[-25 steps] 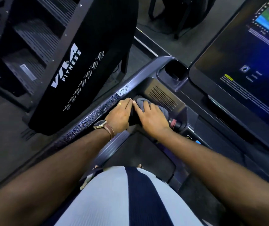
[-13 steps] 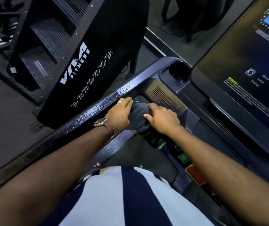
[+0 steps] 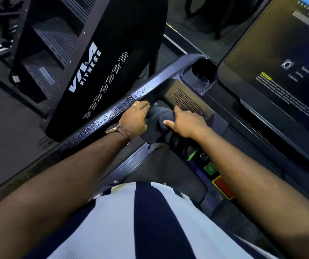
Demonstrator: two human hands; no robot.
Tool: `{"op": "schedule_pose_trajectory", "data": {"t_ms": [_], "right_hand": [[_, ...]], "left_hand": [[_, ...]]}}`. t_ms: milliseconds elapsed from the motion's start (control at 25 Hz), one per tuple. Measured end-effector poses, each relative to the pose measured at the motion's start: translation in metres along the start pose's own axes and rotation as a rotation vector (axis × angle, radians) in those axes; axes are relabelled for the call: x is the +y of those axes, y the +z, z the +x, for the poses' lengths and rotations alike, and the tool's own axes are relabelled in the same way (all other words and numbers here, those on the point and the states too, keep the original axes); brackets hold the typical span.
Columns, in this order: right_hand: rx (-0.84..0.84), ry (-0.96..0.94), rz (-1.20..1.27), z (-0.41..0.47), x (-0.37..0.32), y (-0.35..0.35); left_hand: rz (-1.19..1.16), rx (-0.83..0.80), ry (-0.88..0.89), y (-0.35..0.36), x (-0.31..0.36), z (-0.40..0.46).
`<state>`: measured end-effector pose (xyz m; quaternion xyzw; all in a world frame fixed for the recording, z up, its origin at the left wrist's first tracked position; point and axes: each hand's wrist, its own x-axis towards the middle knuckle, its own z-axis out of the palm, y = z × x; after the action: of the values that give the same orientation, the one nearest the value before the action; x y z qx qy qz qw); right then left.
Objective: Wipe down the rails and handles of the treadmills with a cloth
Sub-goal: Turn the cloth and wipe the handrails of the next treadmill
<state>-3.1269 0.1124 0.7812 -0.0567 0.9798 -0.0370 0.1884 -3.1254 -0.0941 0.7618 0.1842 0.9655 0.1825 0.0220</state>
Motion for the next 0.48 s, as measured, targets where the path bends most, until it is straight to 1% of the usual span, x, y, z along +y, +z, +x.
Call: {"op": "schedule_pose_trajectory", "data": {"t_ms": [40, 120, 200, 320, 400, 440, 480], "right_hand": [[0.056, -0.006, -0.033, 0.005, -0.018, 0.002], [0.166, -0.094, -0.114, 0.015, -0.057, 0.007], [0.241, -0.165, -0.192, 0.014, -0.071, 0.010], [0.202, -0.113, -0.243, -0.015, -0.029, 0.016], [0.271, -0.050, -0.241, -0.032, -0.004, 0.020], [0.266, -0.029, -0.219, -0.029, -0.002, 0.019], [0.224, -0.021, -0.167, -0.019, -0.008, 0.014]], "left_hand": [[-0.008, 0.007, -0.005, 0.001, 0.001, 0.000], [-0.025, 0.016, -0.006, 0.001, 0.002, -0.001], [-0.022, 0.007, 0.013, -0.001, 0.000, -0.003], [0.003, -0.013, 0.035, -0.003, -0.004, -0.005], [-0.003, -0.002, 0.014, -0.002, -0.001, -0.005], [-0.008, 0.002, -0.001, 0.000, 0.002, -0.006], [-0.012, 0.005, -0.013, 0.001, 0.004, -0.006]]}}
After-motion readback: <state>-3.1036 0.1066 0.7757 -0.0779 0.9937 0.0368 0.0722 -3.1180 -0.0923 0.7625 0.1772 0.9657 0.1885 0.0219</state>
